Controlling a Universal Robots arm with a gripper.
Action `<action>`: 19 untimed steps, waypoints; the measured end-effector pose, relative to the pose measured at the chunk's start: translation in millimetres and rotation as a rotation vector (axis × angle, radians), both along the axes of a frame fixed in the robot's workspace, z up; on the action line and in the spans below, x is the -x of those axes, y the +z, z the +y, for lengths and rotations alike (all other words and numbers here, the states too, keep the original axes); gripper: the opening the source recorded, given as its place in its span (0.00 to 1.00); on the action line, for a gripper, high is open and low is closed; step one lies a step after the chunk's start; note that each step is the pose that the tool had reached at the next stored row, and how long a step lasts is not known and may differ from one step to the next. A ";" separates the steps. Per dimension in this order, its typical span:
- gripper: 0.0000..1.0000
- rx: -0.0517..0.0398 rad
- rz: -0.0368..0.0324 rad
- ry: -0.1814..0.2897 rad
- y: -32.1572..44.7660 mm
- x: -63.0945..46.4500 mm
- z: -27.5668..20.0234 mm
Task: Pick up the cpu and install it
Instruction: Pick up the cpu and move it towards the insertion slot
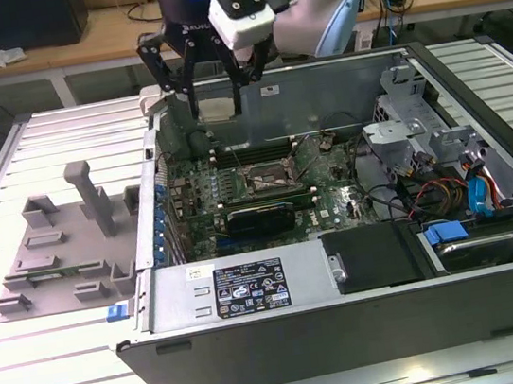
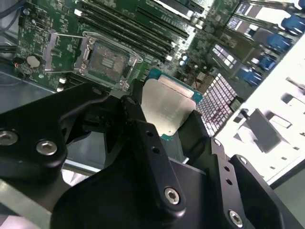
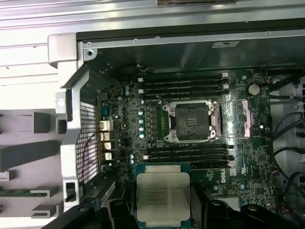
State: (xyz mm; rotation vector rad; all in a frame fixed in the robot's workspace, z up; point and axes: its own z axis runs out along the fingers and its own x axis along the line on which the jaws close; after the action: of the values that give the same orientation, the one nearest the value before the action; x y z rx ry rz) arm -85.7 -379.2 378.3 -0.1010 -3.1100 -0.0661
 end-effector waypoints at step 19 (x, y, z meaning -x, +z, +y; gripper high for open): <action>0.54 0.0014 -0.0230 0.003 -34.5 -46.3 5.7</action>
State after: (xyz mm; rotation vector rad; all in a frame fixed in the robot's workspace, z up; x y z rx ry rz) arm -39.3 -373.5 343.9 -0.0966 -3.1331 -0.0656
